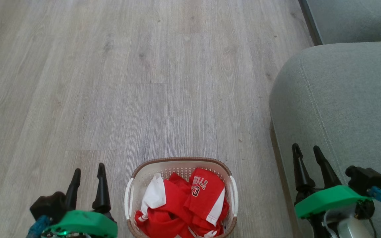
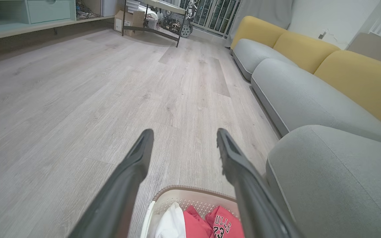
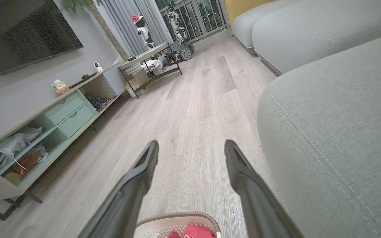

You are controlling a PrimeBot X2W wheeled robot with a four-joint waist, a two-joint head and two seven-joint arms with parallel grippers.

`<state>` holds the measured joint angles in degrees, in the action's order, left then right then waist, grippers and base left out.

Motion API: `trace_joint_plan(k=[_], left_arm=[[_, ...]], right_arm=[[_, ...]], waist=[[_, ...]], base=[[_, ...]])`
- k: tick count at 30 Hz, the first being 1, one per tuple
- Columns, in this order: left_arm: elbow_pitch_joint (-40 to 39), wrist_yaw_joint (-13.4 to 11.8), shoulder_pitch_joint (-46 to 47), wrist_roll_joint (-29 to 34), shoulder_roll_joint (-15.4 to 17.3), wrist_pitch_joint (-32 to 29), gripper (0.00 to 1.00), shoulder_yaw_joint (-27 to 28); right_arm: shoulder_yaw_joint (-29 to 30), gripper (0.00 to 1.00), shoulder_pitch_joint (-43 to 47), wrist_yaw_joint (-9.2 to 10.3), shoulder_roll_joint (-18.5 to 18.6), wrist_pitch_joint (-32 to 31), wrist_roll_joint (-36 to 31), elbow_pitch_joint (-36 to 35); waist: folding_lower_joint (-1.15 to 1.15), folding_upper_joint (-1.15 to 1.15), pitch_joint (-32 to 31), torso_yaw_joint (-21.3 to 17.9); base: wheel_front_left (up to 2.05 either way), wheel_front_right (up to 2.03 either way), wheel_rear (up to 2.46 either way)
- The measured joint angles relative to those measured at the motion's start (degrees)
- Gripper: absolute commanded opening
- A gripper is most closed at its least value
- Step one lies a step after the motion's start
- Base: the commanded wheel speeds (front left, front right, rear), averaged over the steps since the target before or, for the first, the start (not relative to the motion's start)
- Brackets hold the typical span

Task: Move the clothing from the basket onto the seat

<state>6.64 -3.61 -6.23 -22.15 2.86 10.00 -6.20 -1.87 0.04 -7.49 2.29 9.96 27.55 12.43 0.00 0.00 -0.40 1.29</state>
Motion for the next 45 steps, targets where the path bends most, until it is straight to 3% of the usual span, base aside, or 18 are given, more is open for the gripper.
trace_joint_plan(k=[26, 45], left_arm=[[-0.43, -0.55, -1.37, 17.0, -0.03, 4.25, 1.0, -0.33], [0.67, -0.49, -1.35, 16.16, -0.07, 4.26, 1.0, 0.38]], right_arm=[[-1.09, 1.0, -0.05, -0.01, 0.01, 4.28, -16.94, -1.48], [-1.09, 1.0, -0.64, -0.01, 0.02, 4.36, -17.15, -1.21]], waist=[[0.0, 0.0, 0.43, 0.25], [0.0, 0.0, 0.43, 0.2]], base=[[0.0, 0.0, 0.0], [0.0, 0.0, 0.0]])
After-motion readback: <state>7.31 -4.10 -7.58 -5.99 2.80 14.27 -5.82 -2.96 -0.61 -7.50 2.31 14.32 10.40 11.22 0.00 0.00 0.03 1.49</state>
